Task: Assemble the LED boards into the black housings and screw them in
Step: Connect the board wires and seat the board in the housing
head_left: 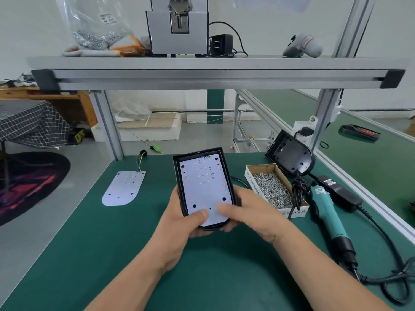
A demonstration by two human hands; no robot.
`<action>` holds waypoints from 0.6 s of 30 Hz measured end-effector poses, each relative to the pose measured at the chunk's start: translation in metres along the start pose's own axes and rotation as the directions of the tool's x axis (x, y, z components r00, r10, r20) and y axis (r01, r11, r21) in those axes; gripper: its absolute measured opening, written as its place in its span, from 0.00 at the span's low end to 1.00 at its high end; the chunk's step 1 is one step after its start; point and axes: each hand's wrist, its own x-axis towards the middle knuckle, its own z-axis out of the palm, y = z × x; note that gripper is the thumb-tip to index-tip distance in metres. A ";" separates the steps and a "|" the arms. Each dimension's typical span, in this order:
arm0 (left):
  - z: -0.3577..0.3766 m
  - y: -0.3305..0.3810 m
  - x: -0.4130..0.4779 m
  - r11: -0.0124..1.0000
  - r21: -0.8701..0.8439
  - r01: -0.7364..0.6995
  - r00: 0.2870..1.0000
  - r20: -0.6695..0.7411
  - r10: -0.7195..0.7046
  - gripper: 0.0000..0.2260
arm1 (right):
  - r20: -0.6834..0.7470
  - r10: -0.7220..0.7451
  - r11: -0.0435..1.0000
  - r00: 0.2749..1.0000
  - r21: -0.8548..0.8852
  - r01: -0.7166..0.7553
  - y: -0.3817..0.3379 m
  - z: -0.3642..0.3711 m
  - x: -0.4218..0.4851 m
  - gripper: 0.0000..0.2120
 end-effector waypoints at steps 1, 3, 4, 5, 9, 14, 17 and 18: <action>0.000 0.000 -0.001 0.998 -0.061 0.034 0.999 0.009 -0.033 0.24 | -0.071 0.039 0.996 0.997 0.088 -0.033 0.000 0.000 0.002 0.18; 0.002 0.001 -0.001 0.978 -0.182 0.103 0.995 0.019 -0.101 0.19 | -0.236 0.087 0.955 0.968 0.296 -0.014 0.002 -0.003 0.008 0.23; 0.003 0.002 -0.001 0.966 -0.220 0.133 0.991 0.026 -0.130 0.18 | -0.298 0.043 0.949 0.954 0.312 0.054 0.003 -0.006 0.010 0.18; 0.003 0.003 -0.002 0.959 -0.239 0.154 0.988 0.040 -0.149 0.19 | -0.329 -0.010 0.954 0.944 0.281 0.108 0.004 -0.007 0.010 0.14; 0.009 -0.001 -0.005 0.946 -0.244 0.212 0.972 0.149 -0.179 0.19 | -0.248 -0.054 0.988 0.967 0.129 0.088 0.012 -0.004 0.003 0.17; 0.014 -0.002 -0.007 0.943 -0.221 0.251 0.966 0.123 -0.228 0.19 | -0.300 -0.019 0.977 0.954 0.196 0.082 0.014 0.001 0.004 0.11; 0.016 -0.002 -0.006 0.935 -0.277 0.223 0.973 0.013 -0.229 0.25 | -0.298 -0.055 0.980 0.953 0.167 0.108 0.008 0.003 0.004 0.13; 0.017 -0.002 -0.005 0.936 -0.282 0.211 0.974 -0.019 -0.225 0.27 | -0.321 -0.069 0.983 0.945 0.142 0.120 0.006 0.004 0.005 0.17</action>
